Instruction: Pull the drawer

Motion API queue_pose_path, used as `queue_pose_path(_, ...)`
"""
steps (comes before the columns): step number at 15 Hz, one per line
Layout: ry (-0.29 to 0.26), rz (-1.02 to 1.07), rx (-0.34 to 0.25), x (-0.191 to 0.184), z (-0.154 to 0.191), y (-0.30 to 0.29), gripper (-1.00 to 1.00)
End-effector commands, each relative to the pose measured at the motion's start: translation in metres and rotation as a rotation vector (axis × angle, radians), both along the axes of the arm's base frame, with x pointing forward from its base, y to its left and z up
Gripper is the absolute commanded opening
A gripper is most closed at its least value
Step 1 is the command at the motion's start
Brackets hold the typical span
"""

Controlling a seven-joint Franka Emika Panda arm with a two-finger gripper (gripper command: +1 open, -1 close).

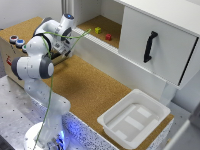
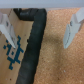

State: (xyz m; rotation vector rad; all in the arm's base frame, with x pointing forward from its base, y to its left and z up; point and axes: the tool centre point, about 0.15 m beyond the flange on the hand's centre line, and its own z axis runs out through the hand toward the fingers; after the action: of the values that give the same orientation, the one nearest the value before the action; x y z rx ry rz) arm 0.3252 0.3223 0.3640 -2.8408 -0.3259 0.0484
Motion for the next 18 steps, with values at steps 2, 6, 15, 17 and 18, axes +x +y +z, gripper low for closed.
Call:
queue_pose_path(2, 0.021, 0.032, 0.025, 0.008, -0.053, 0.023, 1.00)
queue_pose_path(6, -0.021, -0.046, 0.016, 0.009, -0.056, 0.018, 1.00)
queue_pose_path(15, -0.097, -0.210, 0.060, 0.020, -0.066, 0.028, 1.00)
queue_pose_path(17, -0.093, -0.226, 0.080, 0.021, -0.069, 0.030, 1.00)
queue_pose_path(18, -0.095, -0.227, 0.082, 0.022, -0.070, 0.031, 1.00)
